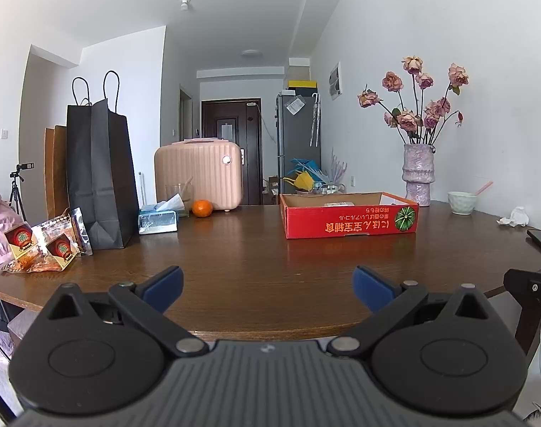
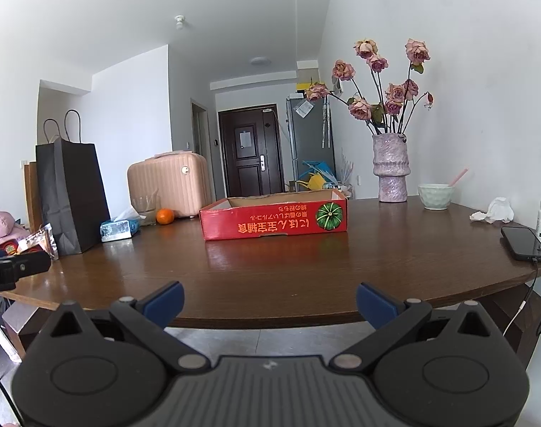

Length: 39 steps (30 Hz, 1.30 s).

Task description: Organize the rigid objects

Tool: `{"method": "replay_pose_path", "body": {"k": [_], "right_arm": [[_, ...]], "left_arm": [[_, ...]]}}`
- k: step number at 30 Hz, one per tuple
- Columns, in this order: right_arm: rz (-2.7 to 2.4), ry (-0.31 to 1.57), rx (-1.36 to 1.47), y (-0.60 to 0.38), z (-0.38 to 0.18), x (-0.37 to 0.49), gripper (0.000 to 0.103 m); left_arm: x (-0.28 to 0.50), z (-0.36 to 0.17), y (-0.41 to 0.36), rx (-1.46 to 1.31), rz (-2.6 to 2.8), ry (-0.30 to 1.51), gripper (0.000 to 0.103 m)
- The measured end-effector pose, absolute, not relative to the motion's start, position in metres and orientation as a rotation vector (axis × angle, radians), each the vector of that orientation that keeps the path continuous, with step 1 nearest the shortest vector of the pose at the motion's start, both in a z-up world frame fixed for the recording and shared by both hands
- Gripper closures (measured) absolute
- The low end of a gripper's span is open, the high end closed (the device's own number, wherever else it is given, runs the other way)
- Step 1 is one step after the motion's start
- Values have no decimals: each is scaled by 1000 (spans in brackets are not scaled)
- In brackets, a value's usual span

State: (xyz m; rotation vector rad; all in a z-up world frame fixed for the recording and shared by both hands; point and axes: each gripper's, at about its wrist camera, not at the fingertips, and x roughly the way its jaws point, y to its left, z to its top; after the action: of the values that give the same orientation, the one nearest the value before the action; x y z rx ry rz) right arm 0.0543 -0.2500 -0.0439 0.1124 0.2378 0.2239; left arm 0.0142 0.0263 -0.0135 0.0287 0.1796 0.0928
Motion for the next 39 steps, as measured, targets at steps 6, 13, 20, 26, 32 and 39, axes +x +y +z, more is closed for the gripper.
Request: {"method": "replay_pose_path", "body": {"k": [6, 13, 20, 26, 32, 39], "right_arm": [[223, 244, 118, -250, -44, 55, 0], [224, 244, 121, -252, -44, 55, 0], [226, 247, 123, -252, -44, 56, 0], [227, 249, 124, -252, -45, 56, 0], [227, 246, 124, -251, -45, 56, 0], [226, 252, 129, -252, -45, 56, 0]], "left_arm": [[14, -13, 26, 29, 94, 180, 0], [14, -14, 26, 30, 93, 182, 0], [14, -14, 26, 31, 92, 181, 0], [14, -15, 26, 34, 90, 183, 0], [15, -15, 27, 36, 86, 190, 0], [14, -15, 25, 40, 103, 166, 0]]}}
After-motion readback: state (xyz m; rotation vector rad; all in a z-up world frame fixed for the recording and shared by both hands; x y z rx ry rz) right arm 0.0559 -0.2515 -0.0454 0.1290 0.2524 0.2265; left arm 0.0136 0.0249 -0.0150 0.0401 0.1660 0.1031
